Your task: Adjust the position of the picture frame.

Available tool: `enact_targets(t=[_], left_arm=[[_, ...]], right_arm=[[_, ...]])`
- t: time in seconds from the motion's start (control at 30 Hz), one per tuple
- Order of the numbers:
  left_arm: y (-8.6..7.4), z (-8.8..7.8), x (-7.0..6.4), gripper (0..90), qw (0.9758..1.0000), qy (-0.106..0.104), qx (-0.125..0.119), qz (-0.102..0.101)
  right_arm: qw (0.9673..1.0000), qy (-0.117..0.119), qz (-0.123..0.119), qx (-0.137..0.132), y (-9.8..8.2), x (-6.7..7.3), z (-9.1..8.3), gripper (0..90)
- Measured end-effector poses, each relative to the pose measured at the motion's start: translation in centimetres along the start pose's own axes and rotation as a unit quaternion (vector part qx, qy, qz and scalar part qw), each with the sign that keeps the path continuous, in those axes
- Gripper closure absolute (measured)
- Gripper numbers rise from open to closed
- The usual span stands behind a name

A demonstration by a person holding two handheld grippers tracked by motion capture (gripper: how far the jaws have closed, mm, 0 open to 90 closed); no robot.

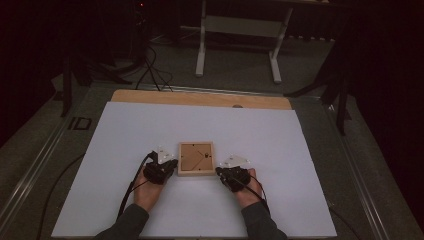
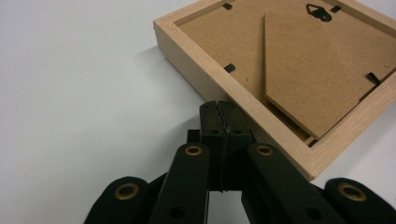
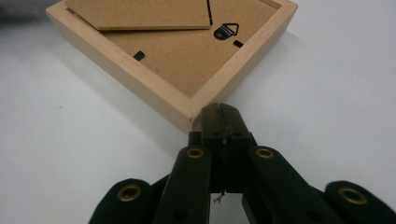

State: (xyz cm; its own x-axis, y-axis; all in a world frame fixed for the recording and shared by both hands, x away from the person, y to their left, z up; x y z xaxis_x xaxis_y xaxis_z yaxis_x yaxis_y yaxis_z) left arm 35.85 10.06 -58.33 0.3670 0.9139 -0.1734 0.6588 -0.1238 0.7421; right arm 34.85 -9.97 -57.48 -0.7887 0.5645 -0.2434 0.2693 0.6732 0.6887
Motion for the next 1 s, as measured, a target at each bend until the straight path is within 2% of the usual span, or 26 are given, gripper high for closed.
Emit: enact_targets(t=[0.4, 0.6, 0.8, 1.0], left_arm=[[0.1, 0.0, -0.2, 89.7, 1.0, -0.003, -0.002, -0.002], [0.4, -0.5, -0.8, 89.6, 0.9998, -0.015, -0.013, 0.002], [0.4, -0.7, -0.8, 87.9, 0.9998, -0.018, -0.012, 0.0], [-0.3, -1.1, -0.9, 87.7, 0.9998, -0.018, -0.001, 0.0]], right_arm=[[1.0, 0.001, 0.0, 0.001, -0.2, 0.1, -0.2, 89.8], [1.0, -0.001, 0.004, 0.001, -0.3, -0.1, -0.1, 89.8], [1.0, -0.001, 0.004, 0.004, -0.4, -0.1, 0.1, 89.7], [1.0, -0.003, -0.001, 0.002, -0.3, -0.2, 0.0, 89.0]])
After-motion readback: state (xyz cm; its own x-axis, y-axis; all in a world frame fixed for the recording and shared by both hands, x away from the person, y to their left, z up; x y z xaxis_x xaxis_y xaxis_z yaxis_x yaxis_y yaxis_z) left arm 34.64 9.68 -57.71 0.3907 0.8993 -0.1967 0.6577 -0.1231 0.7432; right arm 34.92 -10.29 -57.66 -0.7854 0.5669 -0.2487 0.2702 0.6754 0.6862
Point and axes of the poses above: each handheld gripper's, and its own axes: z roughly forward along the jaws, y roughly out of its top, x roughly to its left, the point moved 7 cm from there along z, roughly forward along the jaws, and after that the axes turned 14 degrees about -z, right-handed, at the moved point
